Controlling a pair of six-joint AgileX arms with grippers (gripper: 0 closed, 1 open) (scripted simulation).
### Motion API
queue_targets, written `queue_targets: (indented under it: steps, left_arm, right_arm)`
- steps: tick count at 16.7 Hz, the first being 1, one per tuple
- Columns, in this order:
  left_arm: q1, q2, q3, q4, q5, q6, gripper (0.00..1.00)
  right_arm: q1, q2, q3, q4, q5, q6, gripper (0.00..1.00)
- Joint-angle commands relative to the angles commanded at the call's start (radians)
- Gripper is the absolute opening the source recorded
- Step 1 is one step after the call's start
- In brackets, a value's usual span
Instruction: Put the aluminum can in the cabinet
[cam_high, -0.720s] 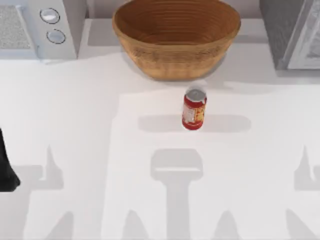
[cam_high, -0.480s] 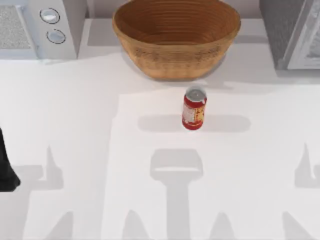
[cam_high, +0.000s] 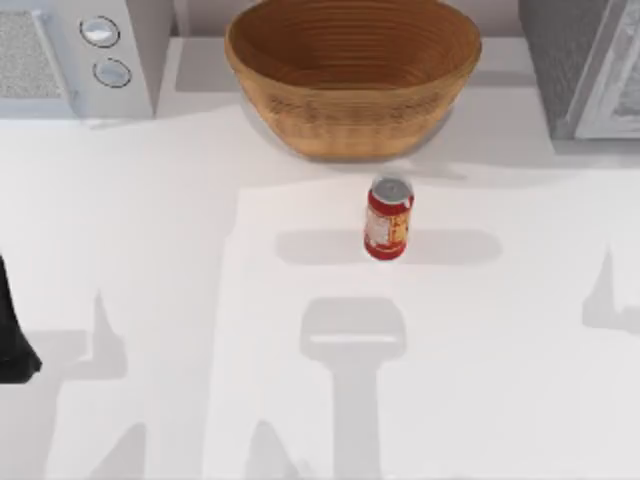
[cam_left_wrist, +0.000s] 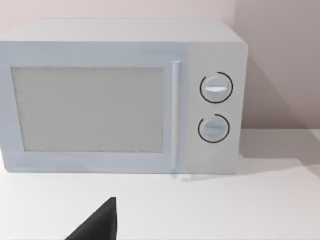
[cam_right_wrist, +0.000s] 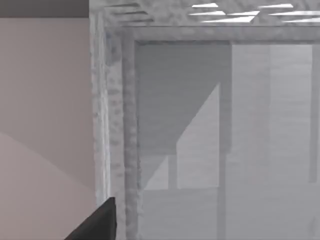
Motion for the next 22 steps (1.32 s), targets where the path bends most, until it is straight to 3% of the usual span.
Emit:
queue_targets:
  steps: [22]
  left_arm:
    - [0.000, 0.000, 0.000, 0.000, 0.000, 0.000, 1.00]
  right_arm:
    - [0.614, 1.718, 0.490, 1.044, 0.615, 0.034, 1.00]
